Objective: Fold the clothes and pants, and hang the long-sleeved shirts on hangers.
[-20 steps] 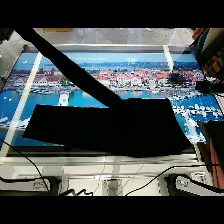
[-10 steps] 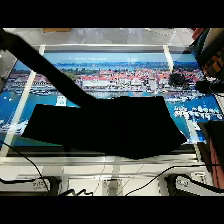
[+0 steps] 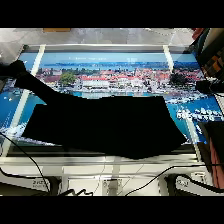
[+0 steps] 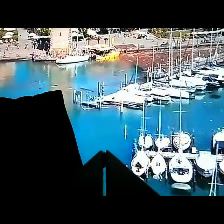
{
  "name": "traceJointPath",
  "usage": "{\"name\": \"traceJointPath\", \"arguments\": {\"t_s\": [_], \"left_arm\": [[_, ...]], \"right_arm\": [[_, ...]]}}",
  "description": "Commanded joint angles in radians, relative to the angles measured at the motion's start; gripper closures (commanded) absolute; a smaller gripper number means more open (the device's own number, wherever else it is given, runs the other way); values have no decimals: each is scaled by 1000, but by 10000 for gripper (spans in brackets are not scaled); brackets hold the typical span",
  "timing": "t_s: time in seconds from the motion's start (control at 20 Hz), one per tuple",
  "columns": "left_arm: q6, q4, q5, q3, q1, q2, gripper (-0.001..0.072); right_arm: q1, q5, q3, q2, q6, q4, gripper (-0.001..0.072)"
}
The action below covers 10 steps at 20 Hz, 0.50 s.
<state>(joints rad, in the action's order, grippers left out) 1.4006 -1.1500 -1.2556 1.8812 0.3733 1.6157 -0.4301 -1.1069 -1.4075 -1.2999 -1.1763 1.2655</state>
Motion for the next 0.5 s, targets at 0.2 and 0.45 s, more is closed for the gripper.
{"name": "traceJointPath", "arguments": {"t_s": [0.2, 0.45], "left_arm": [[10, -28, -30, 0, 1, 15, 702], [10, -27, -30, 0, 0, 15, 701]], "right_arm": [[-51, -42, 10, -132, -13, 175, 694], [-214, -287, 9, -340, 302, -520, 695]]}}
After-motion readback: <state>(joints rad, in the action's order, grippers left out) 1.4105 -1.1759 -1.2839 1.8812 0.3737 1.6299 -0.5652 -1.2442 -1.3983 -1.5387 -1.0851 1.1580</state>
